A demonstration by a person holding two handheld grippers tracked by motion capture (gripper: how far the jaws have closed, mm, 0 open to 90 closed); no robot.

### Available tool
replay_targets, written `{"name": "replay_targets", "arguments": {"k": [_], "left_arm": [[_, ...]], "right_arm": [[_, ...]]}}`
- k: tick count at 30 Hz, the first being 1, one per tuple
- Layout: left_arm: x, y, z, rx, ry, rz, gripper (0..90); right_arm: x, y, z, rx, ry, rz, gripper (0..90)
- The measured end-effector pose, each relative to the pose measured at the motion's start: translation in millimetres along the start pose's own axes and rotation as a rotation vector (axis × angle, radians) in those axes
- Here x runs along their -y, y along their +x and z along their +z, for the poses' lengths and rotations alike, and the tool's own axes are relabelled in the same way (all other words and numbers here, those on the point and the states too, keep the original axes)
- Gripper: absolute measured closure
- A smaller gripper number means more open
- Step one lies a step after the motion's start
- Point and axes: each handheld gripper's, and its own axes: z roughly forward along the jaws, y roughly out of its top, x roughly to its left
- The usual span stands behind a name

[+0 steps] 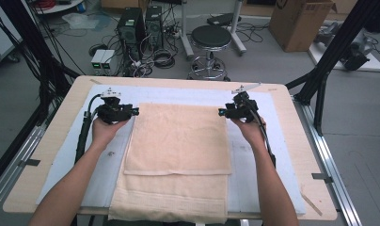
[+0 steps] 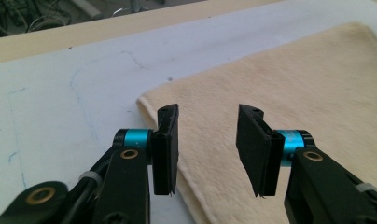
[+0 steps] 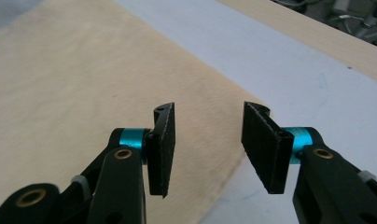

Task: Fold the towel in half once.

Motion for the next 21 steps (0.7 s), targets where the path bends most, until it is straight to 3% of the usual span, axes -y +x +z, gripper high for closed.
{"name": "replay_targets", "arguments": {"k": [4,9,12,14,21], "left_arm": [[13.0,-13.9,-19.8,0.047,-0.039,0.037,56.4],[34.7,-32.3,-43.2,0.106,-0.032,0.104,53.1],[48.3,-43.6,-54.7,0.122,-0.031,0.14,51.4],[57.7,-50.0,-61.0,0.129,-0.043,0.142,49.9],[80.3,-67.2,-82.1,0.181,-0.023,0.198,43.8]], "right_arm": [[17.3,17.9,-14.6,-0.055,-0.031,-0.026,51.8],[41.6,44.9,-29.7,-0.115,-0.05,-0.088,49.7],[51.2,59.5,-35.2,-0.176,-0.006,-0.096,45.5],[60.4,70.7,-41.1,-0.157,-0.073,-0.128,45.7],[85.0,96.3,-48.6,-0.206,-0.073,-0.174,44.3]]}}
